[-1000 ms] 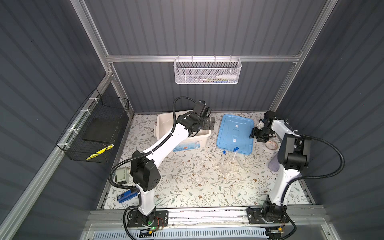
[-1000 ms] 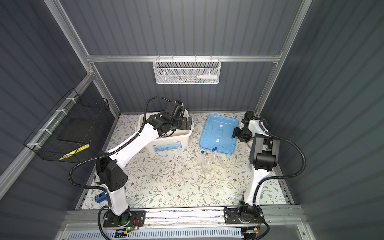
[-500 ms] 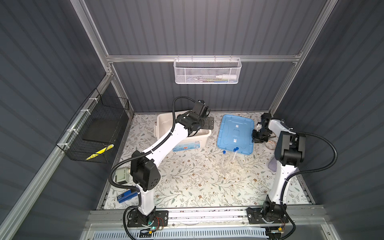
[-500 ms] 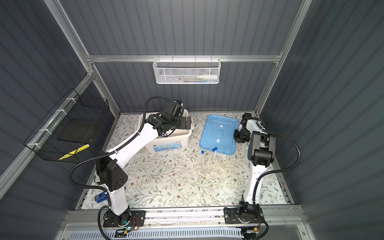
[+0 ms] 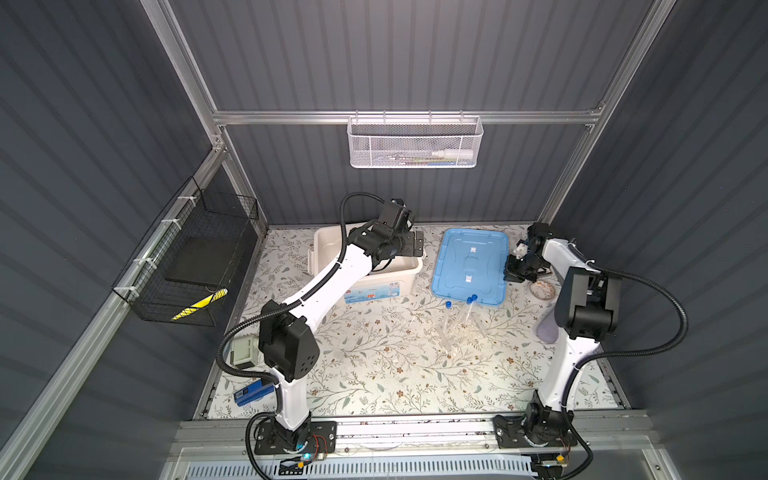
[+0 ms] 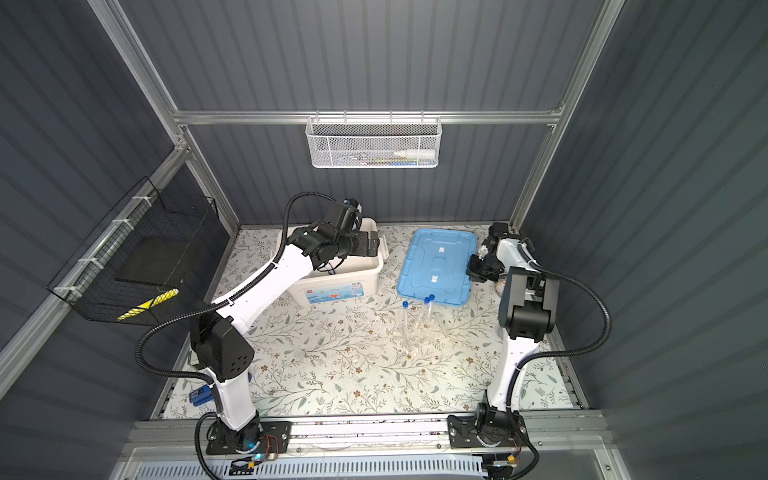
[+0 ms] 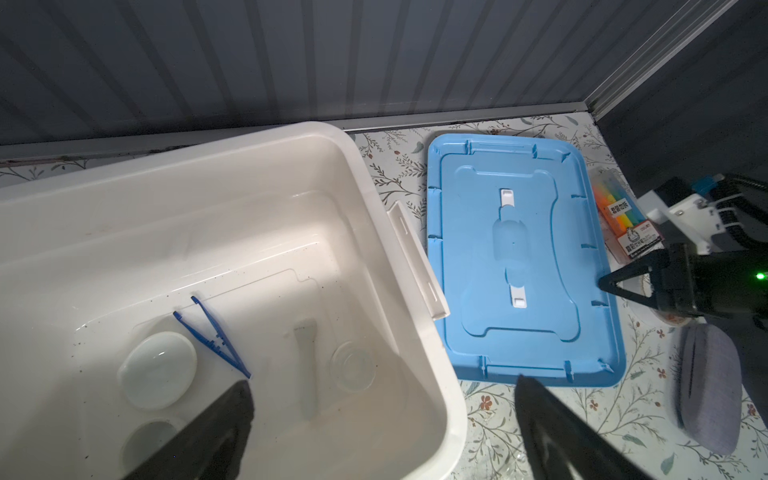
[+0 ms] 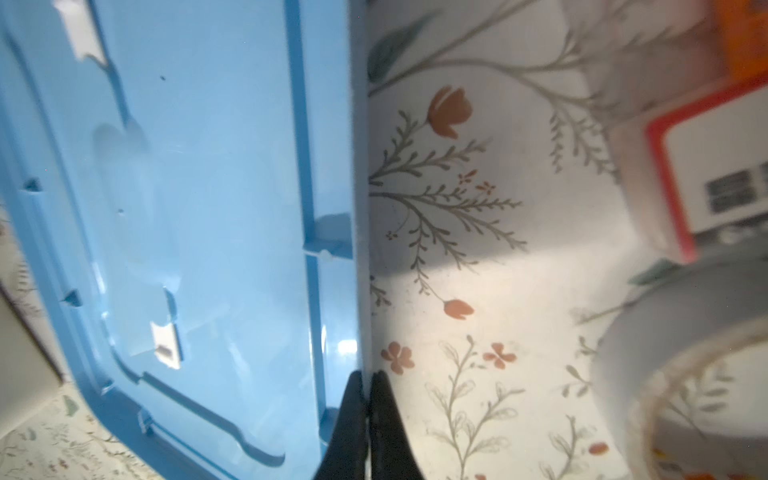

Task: Organize the chemistry lab equipment
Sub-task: 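Close the right gripper on the lid edge and tilt the lid up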

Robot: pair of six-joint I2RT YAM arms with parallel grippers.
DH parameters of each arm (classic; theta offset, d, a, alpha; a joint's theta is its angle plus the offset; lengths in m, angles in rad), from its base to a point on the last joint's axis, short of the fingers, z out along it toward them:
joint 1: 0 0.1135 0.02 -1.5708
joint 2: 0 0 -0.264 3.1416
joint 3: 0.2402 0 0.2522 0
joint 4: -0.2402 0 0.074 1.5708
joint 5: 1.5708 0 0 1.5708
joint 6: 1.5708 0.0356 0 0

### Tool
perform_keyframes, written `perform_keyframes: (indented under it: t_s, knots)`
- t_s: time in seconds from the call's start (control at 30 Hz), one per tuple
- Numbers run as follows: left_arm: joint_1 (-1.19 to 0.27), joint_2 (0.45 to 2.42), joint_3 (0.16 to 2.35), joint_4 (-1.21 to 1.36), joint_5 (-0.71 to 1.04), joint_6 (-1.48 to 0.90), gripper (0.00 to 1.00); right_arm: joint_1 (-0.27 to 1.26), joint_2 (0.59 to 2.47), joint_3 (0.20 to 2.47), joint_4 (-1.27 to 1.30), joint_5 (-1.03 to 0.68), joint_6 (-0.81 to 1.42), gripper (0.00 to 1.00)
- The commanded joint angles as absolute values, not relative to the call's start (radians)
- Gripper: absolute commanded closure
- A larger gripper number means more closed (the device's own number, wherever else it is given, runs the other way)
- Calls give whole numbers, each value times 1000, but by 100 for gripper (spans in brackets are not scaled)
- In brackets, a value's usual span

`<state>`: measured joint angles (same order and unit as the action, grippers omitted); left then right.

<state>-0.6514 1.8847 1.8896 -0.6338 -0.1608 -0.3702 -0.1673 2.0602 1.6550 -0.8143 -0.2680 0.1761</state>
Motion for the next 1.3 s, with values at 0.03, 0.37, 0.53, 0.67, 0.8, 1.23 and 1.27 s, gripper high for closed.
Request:
perform_keyframes:
  t_s: [0.03,0.37,0.53,0.67,0.8,1.23,1.27]
  knots:
    - [-633,1855,1908,-596,-98,-388,0,-181,1957,1670,-813,-378,229,100]
    - [-614,1910,1977,-559,50,-426,0,-198,1831,1682,-855,-425,262,100]
    - [-604,1925,1971,-490,152,-462,0,-198,1787,1669,-858,-462,269,100]
    - [-599,1959,1976,-459,220,-502,0,-198,1745,1644,-853,-485,281,100]
    - [-597,1977,1972,-423,275,-540,1,-198,1710,1621,-852,-503,287,100]
    - [-591,1993,1915,-255,428,-676,10,-185,1580,1506,-797,-607,354,100]
    - [-591,1991,1905,-246,432,-683,10,-180,1573,1496,-791,-611,358,100]
